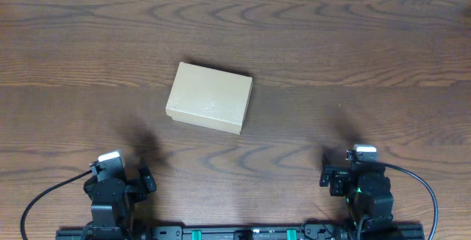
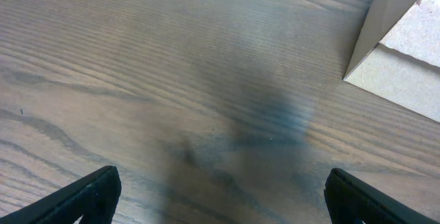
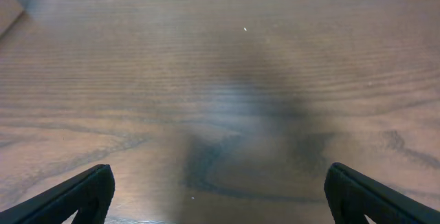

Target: Pack container

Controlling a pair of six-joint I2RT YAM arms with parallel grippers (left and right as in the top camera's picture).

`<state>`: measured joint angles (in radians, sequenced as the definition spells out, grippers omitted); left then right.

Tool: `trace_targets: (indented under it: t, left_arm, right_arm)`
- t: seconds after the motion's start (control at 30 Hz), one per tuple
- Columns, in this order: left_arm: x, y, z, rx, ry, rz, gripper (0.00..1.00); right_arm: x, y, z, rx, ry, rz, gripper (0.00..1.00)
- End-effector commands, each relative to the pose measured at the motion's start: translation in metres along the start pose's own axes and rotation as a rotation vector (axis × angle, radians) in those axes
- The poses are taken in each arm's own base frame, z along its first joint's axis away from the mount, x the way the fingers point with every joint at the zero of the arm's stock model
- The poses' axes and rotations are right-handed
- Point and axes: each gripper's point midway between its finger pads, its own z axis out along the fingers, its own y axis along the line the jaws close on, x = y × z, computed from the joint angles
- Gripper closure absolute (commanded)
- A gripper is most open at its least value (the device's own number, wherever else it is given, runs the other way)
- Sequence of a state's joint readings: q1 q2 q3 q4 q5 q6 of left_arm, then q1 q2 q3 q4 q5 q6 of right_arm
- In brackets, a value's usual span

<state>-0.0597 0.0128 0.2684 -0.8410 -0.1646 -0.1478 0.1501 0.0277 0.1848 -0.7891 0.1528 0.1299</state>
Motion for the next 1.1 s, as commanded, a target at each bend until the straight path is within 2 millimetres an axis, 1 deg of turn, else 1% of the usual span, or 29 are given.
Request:
trace_targets:
  t: [0.0, 0.13, 1.07]
  left_arm:
    - [0.0054, 0.0038, 0.0003, -0.019, 0.016, 0.02, 0.05]
    - [0.0055, 0.0039, 0.0003, -0.019, 0.016, 0.02, 0.05]
    - [0.0055, 0.0039, 0.0003, -0.019, 0.016, 0.02, 0.05]
  right_arm:
    - [0.001, -0.0052, 0.002, 0.022, -0.006, 0.051, 0.01]
    - [0.0006, -0.0079, 0.002, 0.034, -0.008, 0.06, 0.01]
    - [0.0008, -0.0078, 0.0021, 0.034, -0.007, 0.059, 0.01]
